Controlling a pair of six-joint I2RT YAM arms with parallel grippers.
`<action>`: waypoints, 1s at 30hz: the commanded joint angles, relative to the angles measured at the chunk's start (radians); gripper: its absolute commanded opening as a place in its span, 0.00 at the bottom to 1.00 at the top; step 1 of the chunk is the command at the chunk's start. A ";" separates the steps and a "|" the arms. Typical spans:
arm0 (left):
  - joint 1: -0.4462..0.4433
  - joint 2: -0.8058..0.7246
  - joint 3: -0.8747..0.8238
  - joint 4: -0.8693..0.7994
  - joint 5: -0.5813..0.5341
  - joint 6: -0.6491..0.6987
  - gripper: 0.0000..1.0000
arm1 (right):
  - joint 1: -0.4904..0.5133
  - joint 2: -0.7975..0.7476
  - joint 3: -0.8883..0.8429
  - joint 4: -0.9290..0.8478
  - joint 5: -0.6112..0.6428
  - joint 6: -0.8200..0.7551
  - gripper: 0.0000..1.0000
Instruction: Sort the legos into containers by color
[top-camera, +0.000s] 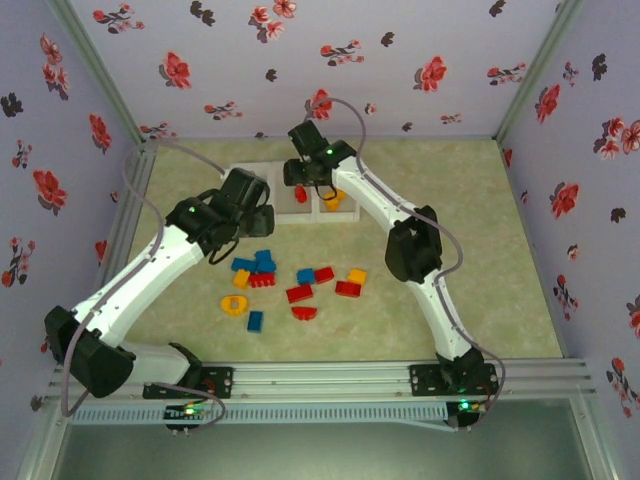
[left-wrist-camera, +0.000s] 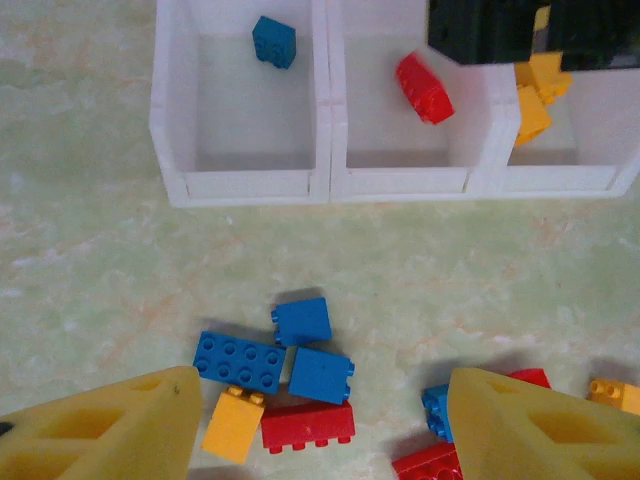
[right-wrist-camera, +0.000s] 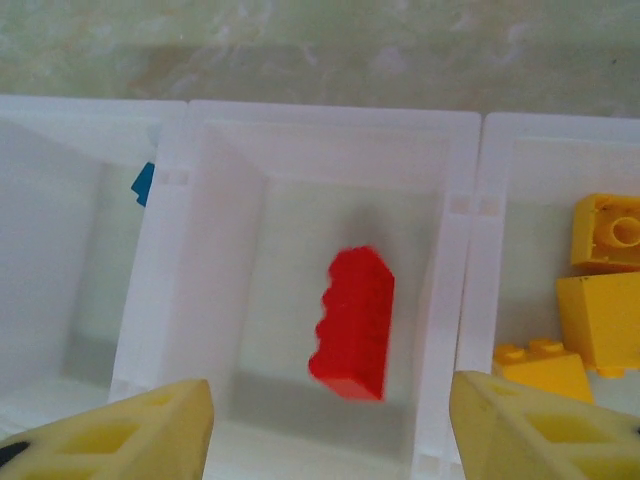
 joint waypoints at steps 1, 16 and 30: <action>0.010 -0.032 -0.029 -0.034 -0.029 -0.035 0.68 | 0.004 -0.055 0.013 -0.035 -0.006 -0.033 0.65; -0.013 -0.052 -0.210 -0.047 0.081 -0.175 0.69 | 0.022 -0.497 -0.624 0.173 -0.012 -0.011 0.70; -0.160 0.196 -0.230 0.169 0.272 -0.305 0.71 | 0.021 -0.610 -0.882 0.219 0.055 0.083 0.71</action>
